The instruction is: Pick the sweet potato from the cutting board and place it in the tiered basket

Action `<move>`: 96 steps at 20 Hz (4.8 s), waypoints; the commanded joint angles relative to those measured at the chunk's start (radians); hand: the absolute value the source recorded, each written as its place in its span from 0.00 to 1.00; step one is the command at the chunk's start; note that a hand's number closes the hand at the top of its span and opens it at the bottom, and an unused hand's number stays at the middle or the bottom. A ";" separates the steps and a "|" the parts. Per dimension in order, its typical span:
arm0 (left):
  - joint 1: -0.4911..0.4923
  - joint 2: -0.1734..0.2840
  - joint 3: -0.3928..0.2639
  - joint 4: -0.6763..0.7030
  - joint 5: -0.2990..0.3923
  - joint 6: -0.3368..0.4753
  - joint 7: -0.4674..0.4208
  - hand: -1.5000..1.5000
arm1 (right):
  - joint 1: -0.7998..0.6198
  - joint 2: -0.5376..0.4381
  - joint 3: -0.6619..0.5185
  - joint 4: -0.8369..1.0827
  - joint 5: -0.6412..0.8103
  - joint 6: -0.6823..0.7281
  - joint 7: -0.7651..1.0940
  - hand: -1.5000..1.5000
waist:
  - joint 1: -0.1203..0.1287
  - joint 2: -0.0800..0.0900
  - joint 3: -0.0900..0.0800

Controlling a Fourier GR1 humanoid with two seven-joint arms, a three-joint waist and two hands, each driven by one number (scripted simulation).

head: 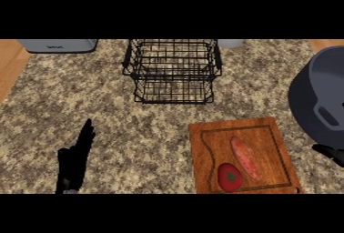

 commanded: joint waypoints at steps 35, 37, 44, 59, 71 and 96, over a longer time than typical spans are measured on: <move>-0.003 -0.091 0.067 0.047 -0.121 -0.045 -0.030 0.50 | -0.115 0.073 0.629 -0.323 0.869 0.313 0.910 0.00 | 0.015 0.002 0.001; 0.029 -0.071 0.084 -0.014 -0.088 -0.090 0.013 0.50 | -0.132 0.113 0.635 -0.296 0.880 0.323 0.904 0.00 | 0.017 0.002 0.002; 0.027 -0.092 0.093 0.061 -0.113 -0.095 -0.046 0.50 | -0.149 0.162 0.690 -0.220 0.941 0.403 1.000 0.00 | 0.016 0.002 0.001; 0.045 -0.115 0.105 -0.043 -0.158 -0.095 0.036 0.50 | -0.152 0.194 0.594 -0.053 0.961 0.474 0.902 0.00 | 0.017 0.002 0.002; -0.004 -0.122 0.169 0.005 -0.169 -0.147 0.029 0.50 | -0.117 0.252 0.544 0.010 1.001 0.486 0.831 0.00 | 0.014 0.002 0.002; 0.041 -0.171 0.166 0.002 -0.214 -0.159 -0.005 0.50 | -0.429 0.105 0.546 0.437 1.177 0.215 0.107 1.00 | 0.030 0.005 0.002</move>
